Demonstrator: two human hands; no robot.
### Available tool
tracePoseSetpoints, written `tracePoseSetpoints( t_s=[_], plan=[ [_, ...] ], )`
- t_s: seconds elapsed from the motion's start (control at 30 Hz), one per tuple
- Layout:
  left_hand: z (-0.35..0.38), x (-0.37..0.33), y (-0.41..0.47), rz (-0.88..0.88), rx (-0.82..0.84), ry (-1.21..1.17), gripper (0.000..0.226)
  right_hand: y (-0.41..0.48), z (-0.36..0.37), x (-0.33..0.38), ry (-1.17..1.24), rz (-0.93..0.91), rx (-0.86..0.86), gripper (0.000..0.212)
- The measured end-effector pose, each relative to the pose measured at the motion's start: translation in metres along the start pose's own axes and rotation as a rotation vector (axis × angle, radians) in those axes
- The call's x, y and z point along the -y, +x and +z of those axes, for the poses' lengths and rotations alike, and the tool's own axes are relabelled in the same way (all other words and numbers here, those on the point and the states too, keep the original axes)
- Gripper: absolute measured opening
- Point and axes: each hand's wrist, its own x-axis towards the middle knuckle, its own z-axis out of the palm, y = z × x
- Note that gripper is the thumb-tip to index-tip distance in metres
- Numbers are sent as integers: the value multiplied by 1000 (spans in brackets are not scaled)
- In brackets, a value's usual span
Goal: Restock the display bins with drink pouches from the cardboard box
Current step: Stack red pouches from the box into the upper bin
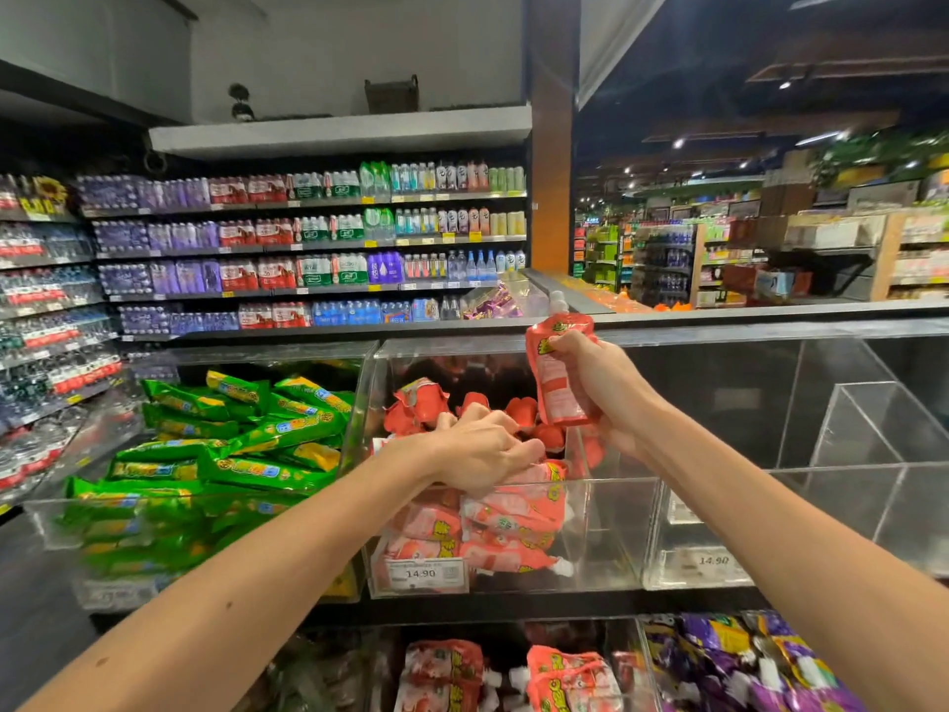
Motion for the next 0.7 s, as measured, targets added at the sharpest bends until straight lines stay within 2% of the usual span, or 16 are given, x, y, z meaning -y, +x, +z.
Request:
tracePoseSetpoints(
  t_s=[0.03,0.1,0.13,0.2,0.33,0.4,0.47,0.53,0.6,0.67,0.7],
  plan=[
    [-7,1,-2,40,-61,-86,44,-1,0,1,23,-9,4,24],
    [-25,4,-8,66,-281,-432,31,-3,0,1,59,-47,0,21],
    [-35,4,-11,40,-349,-600,34,-4,-1,2,74,-68,-3,20],
    [-46,6,-14,23,-362,-854,44,-8,1,3,129,-94,10,19],
    [-41,-4,-19,65,-434,-756,48,-12,12,3,189,-112,56,26],
    [-38,-3,-18,52,-505,-707,52,-9,15,0,120,-108,27,43],
    [-40,2,-20,22,-523,-659,56,-3,11,-3,-108,-205,-82,67],
    [-44,11,-20,-40,-520,-570,62,1,2,-3,-487,-476,-204,80],
    [-44,16,-17,-95,-476,-482,57,2,-5,-3,-927,-712,-196,71],
    [-41,17,-9,-123,-418,-385,38,1,-5,-4,-1279,-762,-28,46],
    [-39,17,-3,-135,-394,-358,30,1,-3,-7,-1369,-742,59,36]
  ],
)
